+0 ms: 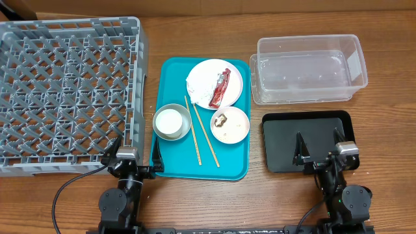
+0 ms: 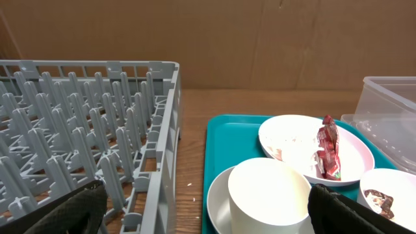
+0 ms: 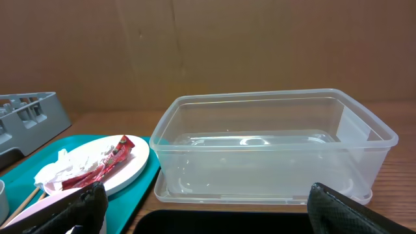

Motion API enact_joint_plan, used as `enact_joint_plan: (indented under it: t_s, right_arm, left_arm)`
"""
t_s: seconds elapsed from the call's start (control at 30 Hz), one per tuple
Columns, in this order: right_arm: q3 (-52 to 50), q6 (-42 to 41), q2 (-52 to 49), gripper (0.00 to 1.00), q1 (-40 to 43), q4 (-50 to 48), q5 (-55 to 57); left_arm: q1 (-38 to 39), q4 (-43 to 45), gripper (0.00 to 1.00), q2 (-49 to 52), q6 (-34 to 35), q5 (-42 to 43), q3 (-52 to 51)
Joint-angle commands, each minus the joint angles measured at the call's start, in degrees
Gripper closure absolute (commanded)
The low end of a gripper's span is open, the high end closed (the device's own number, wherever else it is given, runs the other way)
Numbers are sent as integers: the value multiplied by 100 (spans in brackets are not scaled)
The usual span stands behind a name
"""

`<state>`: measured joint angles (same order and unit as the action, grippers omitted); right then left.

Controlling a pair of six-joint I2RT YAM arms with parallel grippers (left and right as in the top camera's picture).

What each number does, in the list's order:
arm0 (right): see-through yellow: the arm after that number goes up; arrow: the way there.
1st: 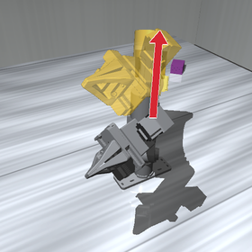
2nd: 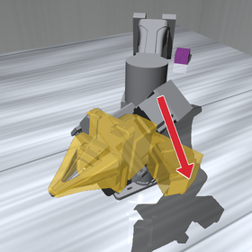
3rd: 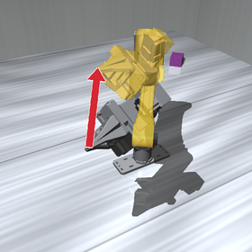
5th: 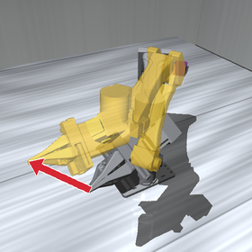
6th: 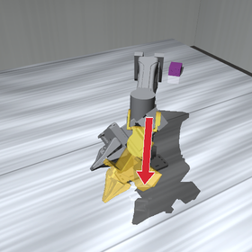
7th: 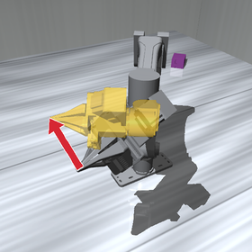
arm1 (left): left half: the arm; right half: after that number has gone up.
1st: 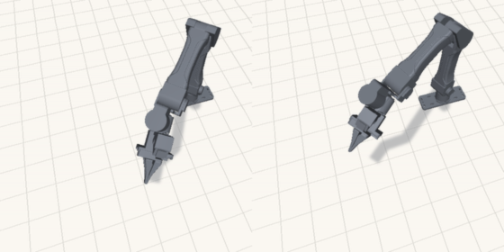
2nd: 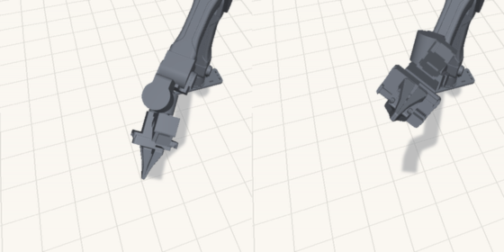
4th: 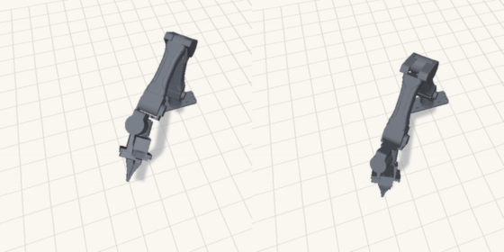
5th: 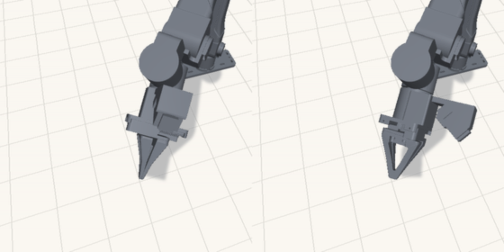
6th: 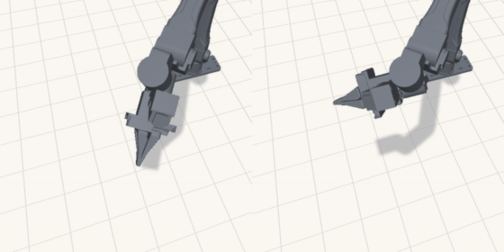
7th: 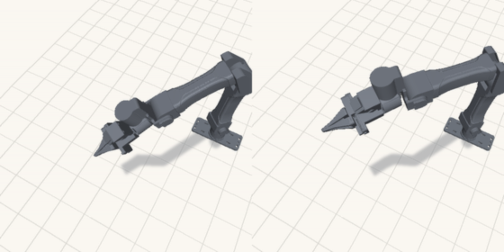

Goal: Sort waste into correct bins and load items into the dishwasher

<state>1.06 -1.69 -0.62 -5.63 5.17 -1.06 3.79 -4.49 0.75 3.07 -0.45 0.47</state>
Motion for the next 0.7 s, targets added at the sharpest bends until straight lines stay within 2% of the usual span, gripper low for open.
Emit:
enact_joint_plan:
  t_s: [0.0,0.43,0.6,0.67]
  right_arm:
    - [-59,4,46,0,28,-33,35]
    - [-59,0,46,0,28,-33,76]
    - [-57,-629,46,0,28,-33,35]
    - [0,-938,44,0,28,48,37]
  left_arm:
    - [35,2,0,-44,98,44,-15]
    - [37,7,0,-44,103,46,-15]
    - [35,-15,0,-44,168,26,-2]
    - [35,-356,0,-44,214,26,175]
